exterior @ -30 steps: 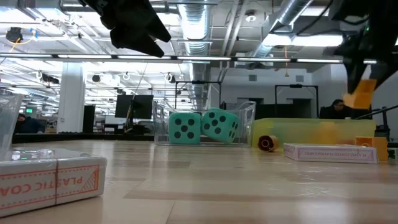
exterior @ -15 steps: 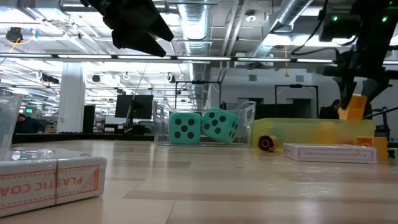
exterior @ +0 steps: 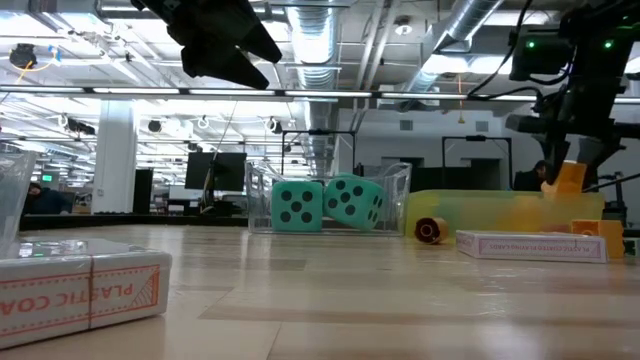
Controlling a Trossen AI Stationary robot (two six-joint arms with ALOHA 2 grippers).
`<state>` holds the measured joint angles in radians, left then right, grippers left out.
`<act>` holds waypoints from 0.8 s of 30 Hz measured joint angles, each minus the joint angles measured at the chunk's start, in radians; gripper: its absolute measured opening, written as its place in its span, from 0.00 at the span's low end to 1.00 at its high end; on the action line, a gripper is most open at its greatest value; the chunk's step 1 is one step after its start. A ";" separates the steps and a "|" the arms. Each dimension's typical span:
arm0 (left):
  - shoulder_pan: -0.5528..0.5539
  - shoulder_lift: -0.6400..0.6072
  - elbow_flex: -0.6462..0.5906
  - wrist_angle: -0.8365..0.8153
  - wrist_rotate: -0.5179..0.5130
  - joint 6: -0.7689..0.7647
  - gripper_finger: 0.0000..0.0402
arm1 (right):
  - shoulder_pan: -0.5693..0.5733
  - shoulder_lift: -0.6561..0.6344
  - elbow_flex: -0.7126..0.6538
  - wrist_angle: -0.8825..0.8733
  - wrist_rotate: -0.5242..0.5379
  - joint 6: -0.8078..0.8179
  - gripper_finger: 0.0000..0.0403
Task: Pick & Place Toys
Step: Put the yellow game piece into the yellow bin
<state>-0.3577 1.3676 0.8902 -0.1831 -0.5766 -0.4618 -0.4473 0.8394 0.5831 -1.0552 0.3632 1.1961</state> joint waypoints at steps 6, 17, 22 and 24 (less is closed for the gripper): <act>0.006 0.000 0.000 0.000 0.000 0.001 0.75 | 0.000 0.000 0.000 0.017 0.000 -0.001 0.35; 0.008 0.000 0.000 0.000 0.000 0.000 0.75 | 0.000 0.000 0.000 0.021 0.001 -0.001 0.37; 0.008 0.000 0.000 0.000 0.000 0.001 0.75 | 0.000 -0.002 0.000 0.025 0.017 -0.001 0.41; 0.008 0.000 0.000 0.000 0.000 0.000 0.75 | 0.000 -0.002 0.000 0.025 0.030 0.000 0.45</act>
<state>-0.3500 1.3674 0.8902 -0.1829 -0.5762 -0.4613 -0.4469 0.8375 0.5831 -1.0306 0.3929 1.1957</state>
